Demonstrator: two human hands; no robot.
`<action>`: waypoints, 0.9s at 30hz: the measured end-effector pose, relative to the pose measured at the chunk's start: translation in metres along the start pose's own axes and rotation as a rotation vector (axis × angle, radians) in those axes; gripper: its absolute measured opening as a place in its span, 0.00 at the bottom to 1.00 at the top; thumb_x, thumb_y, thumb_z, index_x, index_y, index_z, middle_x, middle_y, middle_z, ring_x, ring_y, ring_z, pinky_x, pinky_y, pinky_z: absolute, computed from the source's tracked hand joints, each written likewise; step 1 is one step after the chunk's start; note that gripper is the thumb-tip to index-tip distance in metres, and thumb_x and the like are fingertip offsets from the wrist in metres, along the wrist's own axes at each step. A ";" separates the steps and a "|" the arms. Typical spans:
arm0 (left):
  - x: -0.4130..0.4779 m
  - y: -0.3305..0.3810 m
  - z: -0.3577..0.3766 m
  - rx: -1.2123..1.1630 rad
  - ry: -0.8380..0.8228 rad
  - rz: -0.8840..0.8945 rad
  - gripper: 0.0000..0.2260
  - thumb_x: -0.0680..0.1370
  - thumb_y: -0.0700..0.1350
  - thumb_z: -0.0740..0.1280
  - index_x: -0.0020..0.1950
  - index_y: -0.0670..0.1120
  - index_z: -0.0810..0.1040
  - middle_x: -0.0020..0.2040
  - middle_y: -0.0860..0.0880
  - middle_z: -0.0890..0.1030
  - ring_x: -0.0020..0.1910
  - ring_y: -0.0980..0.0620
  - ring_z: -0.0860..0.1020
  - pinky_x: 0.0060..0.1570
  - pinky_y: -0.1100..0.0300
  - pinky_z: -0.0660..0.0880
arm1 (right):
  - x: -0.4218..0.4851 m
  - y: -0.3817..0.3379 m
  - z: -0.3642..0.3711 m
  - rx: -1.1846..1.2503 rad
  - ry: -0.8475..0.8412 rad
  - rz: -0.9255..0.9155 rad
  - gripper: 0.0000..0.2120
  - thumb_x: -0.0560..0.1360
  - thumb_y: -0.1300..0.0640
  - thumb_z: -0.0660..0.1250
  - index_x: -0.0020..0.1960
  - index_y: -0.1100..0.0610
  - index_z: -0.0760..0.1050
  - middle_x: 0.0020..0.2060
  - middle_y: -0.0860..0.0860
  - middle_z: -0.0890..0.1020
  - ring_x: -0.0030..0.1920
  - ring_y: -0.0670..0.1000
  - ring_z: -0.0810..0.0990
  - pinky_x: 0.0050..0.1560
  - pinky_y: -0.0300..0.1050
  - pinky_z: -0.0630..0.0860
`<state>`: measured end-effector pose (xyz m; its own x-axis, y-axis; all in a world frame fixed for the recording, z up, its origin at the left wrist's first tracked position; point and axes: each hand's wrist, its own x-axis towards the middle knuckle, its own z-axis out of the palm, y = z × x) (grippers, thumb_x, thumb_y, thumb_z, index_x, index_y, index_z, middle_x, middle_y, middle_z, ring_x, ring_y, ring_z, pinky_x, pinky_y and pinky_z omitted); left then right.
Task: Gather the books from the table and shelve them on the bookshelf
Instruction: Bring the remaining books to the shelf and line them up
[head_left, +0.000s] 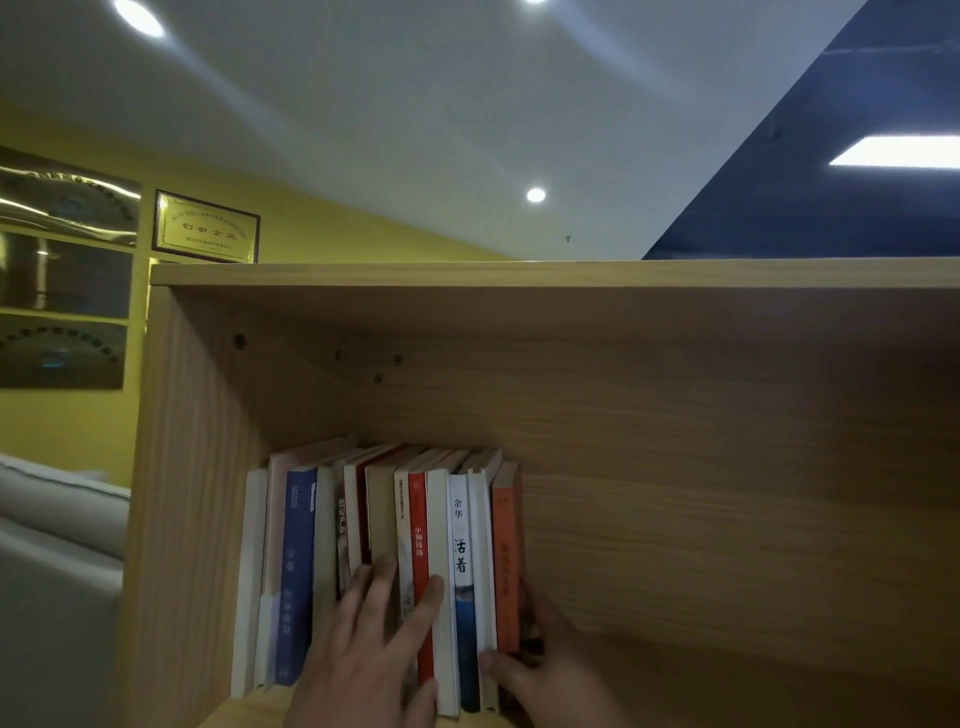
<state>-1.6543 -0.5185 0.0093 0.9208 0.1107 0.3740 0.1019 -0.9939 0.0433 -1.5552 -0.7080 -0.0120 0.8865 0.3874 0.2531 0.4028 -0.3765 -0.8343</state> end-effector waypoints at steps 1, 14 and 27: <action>-0.005 0.003 -0.002 -0.038 0.029 0.002 0.47 0.75 0.70 0.58 0.69 0.56 0.21 0.72 0.48 0.23 0.77 0.47 0.33 0.76 0.42 0.45 | 0.000 0.002 -0.001 0.005 -0.004 -0.007 0.50 0.65 0.41 0.78 0.78 0.31 0.53 0.50 0.25 0.78 0.49 0.26 0.79 0.48 0.22 0.71; 0.009 -0.016 0.018 -0.225 -0.109 0.058 0.29 0.77 0.66 0.59 0.70 0.74 0.44 0.61 0.53 0.59 0.63 0.53 0.59 0.64 0.61 0.58 | 0.003 0.002 -0.012 0.074 -0.073 0.063 0.36 0.78 0.45 0.68 0.80 0.33 0.53 0.59 0.32 0.73 0.58 0.36 0.74 0.65 0.36 0.68; -0.017 0.007 -0.006 -0.350 0.339 0.062 0.32 0.76 0.59 0.68 0.76 0.67 0.56 0.71 0.61 0.60 0.68 0.65 0.55 0.72 0.57 0.60 | -0.008 -0.009 -0.015 0.277 -0.048 0.108 0.37 0.74 0.57 0.76 0.77 0.41 0.64 0.63 0.42 0.77 0.67 0.50 0.76 0.69 0.49 0.73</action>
<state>-1.6719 -0.5269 0.0088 0.7405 0.1031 0.6641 -0.1355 -0.9449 0.2979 -1.5623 -0.7204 0.0005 0.9062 0.3998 0.1380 0.2236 -0.1760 -0.9587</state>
